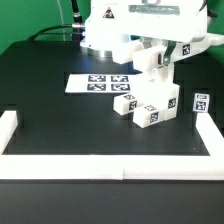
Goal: Assemble chair
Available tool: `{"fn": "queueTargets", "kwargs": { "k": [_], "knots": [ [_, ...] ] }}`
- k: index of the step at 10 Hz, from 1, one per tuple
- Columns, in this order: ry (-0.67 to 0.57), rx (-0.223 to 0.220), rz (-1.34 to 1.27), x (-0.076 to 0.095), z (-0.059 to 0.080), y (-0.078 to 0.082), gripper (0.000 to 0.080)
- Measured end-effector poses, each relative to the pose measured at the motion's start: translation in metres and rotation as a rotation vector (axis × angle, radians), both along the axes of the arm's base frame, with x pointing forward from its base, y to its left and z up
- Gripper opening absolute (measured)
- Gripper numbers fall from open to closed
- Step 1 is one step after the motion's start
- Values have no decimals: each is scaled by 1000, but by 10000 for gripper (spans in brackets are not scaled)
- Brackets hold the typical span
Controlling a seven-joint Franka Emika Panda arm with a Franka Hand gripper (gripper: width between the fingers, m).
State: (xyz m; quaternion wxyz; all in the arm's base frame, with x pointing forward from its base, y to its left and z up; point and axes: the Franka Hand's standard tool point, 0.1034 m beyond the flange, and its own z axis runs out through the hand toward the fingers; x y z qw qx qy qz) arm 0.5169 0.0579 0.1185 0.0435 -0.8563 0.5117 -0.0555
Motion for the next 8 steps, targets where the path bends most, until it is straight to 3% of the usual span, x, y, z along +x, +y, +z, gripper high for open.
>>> {"fn": "queueTargets", "kwargs": {
  "k": [8],
  "knots": [
    [2, 0, 11, -2, -3, 10, 290]
  ]
}}
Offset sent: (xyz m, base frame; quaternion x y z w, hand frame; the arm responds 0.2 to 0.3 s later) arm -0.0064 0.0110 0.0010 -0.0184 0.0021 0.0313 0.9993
